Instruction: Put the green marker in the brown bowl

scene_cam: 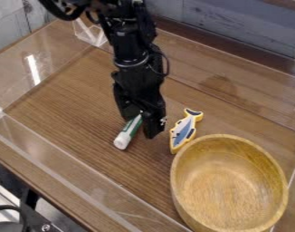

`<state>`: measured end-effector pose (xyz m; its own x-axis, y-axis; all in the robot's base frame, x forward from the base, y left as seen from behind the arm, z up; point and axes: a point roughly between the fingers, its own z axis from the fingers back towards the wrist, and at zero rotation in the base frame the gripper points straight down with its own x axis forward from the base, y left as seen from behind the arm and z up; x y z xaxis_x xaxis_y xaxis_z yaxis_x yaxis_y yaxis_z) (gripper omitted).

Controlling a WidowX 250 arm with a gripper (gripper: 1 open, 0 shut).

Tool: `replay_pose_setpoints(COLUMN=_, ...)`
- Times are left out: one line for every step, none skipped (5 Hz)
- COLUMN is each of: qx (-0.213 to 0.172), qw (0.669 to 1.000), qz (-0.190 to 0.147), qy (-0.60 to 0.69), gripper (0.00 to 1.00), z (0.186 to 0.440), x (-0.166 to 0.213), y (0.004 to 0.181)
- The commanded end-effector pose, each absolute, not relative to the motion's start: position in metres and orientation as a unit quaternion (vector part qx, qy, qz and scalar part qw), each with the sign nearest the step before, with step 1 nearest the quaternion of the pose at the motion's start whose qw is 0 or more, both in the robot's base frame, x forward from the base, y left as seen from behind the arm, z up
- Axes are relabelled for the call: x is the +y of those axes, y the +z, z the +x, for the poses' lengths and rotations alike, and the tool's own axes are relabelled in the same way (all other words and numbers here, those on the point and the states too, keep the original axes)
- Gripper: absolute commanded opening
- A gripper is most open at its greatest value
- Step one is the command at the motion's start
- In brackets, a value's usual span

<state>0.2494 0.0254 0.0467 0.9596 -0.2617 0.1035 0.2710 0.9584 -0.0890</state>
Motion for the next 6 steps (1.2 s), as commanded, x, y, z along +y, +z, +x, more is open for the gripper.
replay_pose_setpoints(qx=-0.077, qw=0.988, qz=-0.042, qy=-0.124, gripper=1.00, z=0.254, x=0.030, y=0.062)
replay_pose_setpoints(qx=-0.076, qw=0.989, qz=-0.041, qy=-0.120, gripper=1.00, z=0.253, x=0.032, y=0.061)
replay_pose_setpoints(qx=-0.075, qw=0.989, qz=-0.039, qy=-0.118, gripper=1.00, z=0.252, x=0.033, y=0.059)
replay_pose_setpoints(qx=-0.072, qw=0.990, qz=-0.038, qy=-0.117, gripper=1.00, z=0.252, x=0.034, y=0.056)
replay_pose_setpoints(qx=-0.070, qw=0.990, qz=-0.036, qy=-0.117, gripper=1.00, z=0.252, x=0.034, y=0.054)
replay_pose_setpoints(qx=-0.066, qw=0.990, qz=-0.034, qy=-0.117, gripper=1.00, z=0.252, x=0.035, y=0.051)
